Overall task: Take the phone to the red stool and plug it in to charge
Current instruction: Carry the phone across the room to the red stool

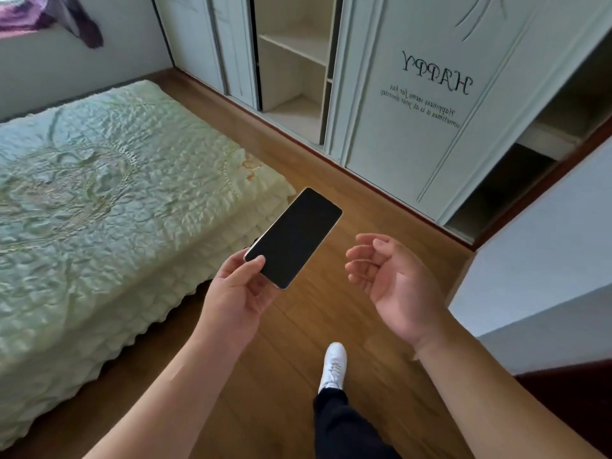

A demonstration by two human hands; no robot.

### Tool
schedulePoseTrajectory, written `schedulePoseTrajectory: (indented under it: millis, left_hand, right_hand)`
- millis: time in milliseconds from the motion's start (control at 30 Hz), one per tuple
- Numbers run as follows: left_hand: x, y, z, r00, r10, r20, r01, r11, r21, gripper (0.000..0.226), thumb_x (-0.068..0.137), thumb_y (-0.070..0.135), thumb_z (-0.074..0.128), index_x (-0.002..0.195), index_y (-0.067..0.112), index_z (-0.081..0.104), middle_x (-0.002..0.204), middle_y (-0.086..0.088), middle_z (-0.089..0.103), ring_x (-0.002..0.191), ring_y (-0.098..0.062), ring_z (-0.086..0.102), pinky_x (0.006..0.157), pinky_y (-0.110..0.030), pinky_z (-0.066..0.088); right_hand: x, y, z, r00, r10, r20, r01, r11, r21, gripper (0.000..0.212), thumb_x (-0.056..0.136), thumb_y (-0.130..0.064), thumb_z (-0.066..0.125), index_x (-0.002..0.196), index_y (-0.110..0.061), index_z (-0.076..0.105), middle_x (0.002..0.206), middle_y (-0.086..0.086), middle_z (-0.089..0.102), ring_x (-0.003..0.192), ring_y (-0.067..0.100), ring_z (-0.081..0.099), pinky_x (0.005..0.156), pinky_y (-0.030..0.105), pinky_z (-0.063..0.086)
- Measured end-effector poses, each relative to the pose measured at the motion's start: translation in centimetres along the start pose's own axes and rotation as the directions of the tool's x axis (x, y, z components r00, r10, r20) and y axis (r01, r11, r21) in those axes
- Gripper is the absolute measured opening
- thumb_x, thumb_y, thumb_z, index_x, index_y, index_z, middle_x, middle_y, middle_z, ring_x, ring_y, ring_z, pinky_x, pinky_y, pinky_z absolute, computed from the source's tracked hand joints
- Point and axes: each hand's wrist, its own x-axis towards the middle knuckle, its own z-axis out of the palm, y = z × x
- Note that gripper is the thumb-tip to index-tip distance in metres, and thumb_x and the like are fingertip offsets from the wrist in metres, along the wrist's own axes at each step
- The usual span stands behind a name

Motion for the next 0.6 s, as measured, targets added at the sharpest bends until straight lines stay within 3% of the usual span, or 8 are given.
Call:
schedulePoseTrajectory:
  millis: [167, 300, 433, 600]
  left_hand:
    - [7.1, 0.4, 3.7, 1.0, 0.0, 0.016, 0.0, 1.0, 0.01, 0.017, 0.074, 0.001, 0.073, 0.083, 0.016, 0.073, 0.096, -0.013, 0.079, 0.087, -0.027, 0.076, 0.067, -0.04, 0.062]
    - [13.0, 0.8, 8.9, 1.0, -0.002, -0.014, 0.002, 1.0, 0.009, 0.026, 0.082, -0.003, 0.068, 0.069, 0.019, 0.074, 0.092, -0.014, 0.079, 0.083, -0.027, 0.077, 0.07, -0.044, 0.063]
    - [18.5, 1.0, 14.3, 1.0, -0.011, -0.006, 0.011, 1.0, -0.01, 0.017, 0.08, -0.003, 0.069, 0.082, 0.014, 0.067, 0.092, -0.015, 0.079, 0.083, -0.029, 0.077, 0.068, -0.045, 0.063]
    - [24.7, 1.2, 20.3, 0.999, -0.035, -0.001, 0.035, 0.999, 0.009, 0.024, 0.076, -0.002, 0.071, 0.09, 0.014, 0.059, 0.094, -0.016, 0.079, 0.084, -0.032, 0.077, 0.065, -0.044, 0.063]
  right_hand:
    - [8.3, -1.4, -2.7, 1.0, 0.008, 0.009, -0.008, 0.999, 0.034, 0.024, 0.09, -0.024, 0.055, 0.106, -0.012, 0.069, 0.092, 0.011, 0.072, 0.085, 0.025, 0.068, 0.075, 0.033, 0.055]
    - [15.2, -5.0, -5.2, 0.999, 0.022, 0.046, -0.024, 0.999, 0.048, 0.024, 0.088, -0.027, 0.058, 0.104, -0.015, 0.07, 0.093, 0.01, 0.072, 0.086, 0.025, 0.068, 0.076, 0.033, 0.054]
    - [21.5, -9.1, -8.0, 0.997, 0.009, 0.07, -0.013, 0.999, 0.053, 0.023, 0.089, -0.028, 0.058, 0.103, -0.016, 0.072, 0.093, 0.01, 0.072, 0.088, 0.025, 0.068, 0.077, 0.033, 0.054]
    - [27.6, -12.7, -10.4, 0.998, 0.019, 0.055, -0.027, 0.988, 0.151, 0.022, 0.089, -0.028, 0.06, 0.101, -0.015, 0.073, 0.09, 0.01, 0.072, 0.083, 0.023, 0.068, 0.073, 0.033, 0.054]
